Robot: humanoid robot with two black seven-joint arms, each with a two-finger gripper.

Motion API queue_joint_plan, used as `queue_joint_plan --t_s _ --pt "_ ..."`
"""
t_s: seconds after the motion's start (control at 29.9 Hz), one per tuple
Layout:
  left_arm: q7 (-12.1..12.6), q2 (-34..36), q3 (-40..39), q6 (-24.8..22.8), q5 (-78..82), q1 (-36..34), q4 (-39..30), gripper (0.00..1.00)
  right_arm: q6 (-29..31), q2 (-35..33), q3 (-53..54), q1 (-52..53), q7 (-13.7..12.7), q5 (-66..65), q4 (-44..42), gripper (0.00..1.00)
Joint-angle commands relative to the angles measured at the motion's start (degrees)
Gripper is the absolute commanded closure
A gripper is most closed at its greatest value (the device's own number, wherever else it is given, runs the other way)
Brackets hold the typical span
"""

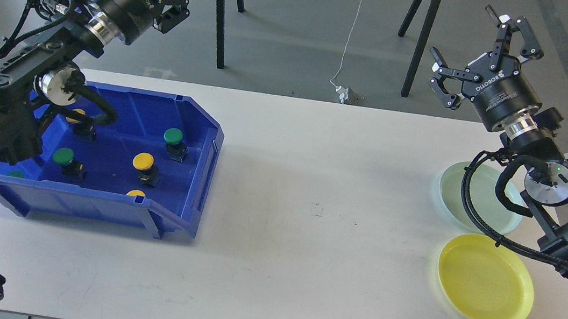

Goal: Pass button and place on color plate
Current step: 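Move the left gripper over the blue bin of buttons, then lower the left gripper into the bin and grasp a button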

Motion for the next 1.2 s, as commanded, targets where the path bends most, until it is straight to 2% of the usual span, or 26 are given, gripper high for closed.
queue_joint_plan --t_s 0.0,0.2,0.33,0.5,0.63,0.74,0.94,1.07,1.17 --pt "0.0 -0.2 -0.7 0.0 -0.9 1.1 0.1 0.00 0.0 0.1 0.8 -0.5 0.1 0.0 -0.1 0.00" --pt "0.0 -0.1 -1.5 0.0 -4.5 1.0 0.8 0.00 0.0 0.0 1.9 -0.5 0.2 0.0 -0.4 0.00" --pt "0.0 0.2 -3.4 0.0 -8.3 2.0 -3.0 0.00 0.0 -0.1 2.1 -0.6 0.3 0.0 -1.1 0.00" --pt "0.0 1.9 -13.2 0.0 -11.4 8.0 -18.5 0.01 0.0 -0.6 5.1 -0.7 1.0 0.0 -2.5 0.00" --pt "0.0 11.6 -11.0 0.0 -1.5 6.9 -32.0 0.01 0.0 -1.0 7.5 -0.7 1.0 0.0 -3.0 0.00" --pt "0.0 18.5 -1.6 0.0 13.2 1.5 -38.3 0.01 0.0 -1.2 7.5 -0.7 1.0 0.0 -3.0 0.00" --pt "0.0 30.7 30.1 0.0 40.5 -16.0 -41.1 0.01 0.0 -1.1 7.7 -0.9 1.0 0.0 -3.1 0.00" --pt "0.0 32.8 46.0 0.8 59.4 -21.8 -40.0 0.03 0.0 -1.1 7.8 -1.6 1.1 0.0 -3.2 0.00" --pt "0.0 31.7 52.2 0.7 64.8 -22.2 -35.9 0.03 0.0 -1.1 7.9 -2.3 1.1 0.0 -3.2 0.00"
